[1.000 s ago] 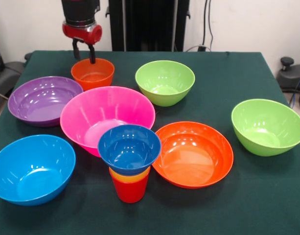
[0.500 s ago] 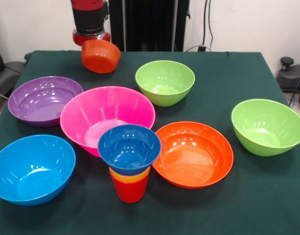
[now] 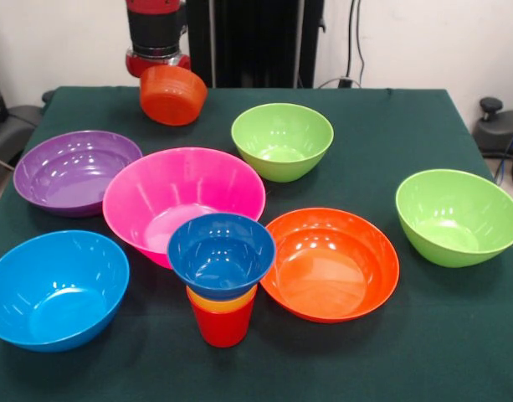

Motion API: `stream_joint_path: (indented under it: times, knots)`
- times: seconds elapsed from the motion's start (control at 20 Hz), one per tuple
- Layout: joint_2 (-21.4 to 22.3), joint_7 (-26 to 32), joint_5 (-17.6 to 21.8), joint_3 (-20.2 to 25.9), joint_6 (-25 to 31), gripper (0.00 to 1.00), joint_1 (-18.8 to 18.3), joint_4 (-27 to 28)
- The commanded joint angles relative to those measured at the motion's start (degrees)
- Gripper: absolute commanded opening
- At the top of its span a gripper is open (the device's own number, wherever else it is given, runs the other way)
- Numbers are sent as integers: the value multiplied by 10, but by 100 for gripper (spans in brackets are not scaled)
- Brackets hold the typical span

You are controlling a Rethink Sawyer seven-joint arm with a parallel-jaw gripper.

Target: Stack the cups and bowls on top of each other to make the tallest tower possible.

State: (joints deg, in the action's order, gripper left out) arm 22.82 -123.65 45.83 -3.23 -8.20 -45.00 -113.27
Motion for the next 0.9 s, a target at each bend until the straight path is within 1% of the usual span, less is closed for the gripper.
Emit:
stream_joint_path:
  times: [0.05, 0.4, 0.65, 0.75, 0.9]
  knots:
    - [-72, -4, 17, 56, 36, 100, -6, 94]
    - [-51, 5, 6, 77, 72, 100, -14, 86]
    - [4, 29, -16, 109, 138, 100, -25, 61]
    - [21, 34, -22, 119, 156, 100, -27, 53]
    - [36, 32, -22, 127, 165, 100, -26, 48]
